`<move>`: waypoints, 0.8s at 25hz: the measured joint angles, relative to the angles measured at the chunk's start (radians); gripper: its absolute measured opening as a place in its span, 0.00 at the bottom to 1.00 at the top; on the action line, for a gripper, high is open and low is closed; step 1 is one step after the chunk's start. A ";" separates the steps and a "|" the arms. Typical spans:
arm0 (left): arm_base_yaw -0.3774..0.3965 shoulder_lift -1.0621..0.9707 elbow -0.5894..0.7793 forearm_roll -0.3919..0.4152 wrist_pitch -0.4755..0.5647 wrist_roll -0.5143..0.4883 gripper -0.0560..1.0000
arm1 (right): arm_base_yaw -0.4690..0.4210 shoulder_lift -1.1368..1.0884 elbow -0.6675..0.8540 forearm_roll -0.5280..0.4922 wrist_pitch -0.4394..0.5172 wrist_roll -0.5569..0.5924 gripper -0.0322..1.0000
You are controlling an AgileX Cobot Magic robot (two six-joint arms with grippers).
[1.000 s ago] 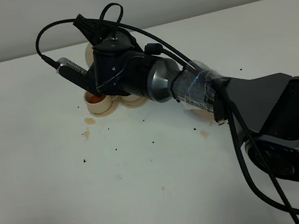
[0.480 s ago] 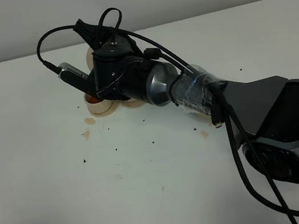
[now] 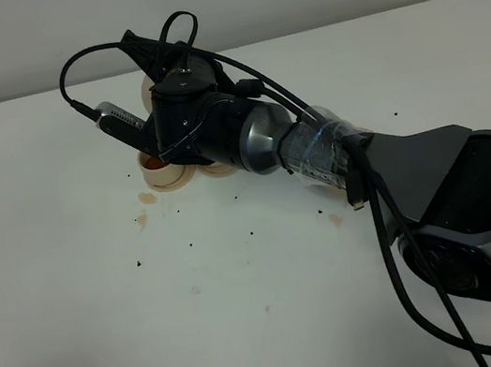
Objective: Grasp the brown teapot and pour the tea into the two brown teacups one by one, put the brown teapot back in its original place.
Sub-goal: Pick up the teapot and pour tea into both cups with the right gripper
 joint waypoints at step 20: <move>0.000 0.000 0.000 0.000 0.000 0.000 0.36 | 0.010 0.000 0.000 -0.048 0.013 -0.001 0.16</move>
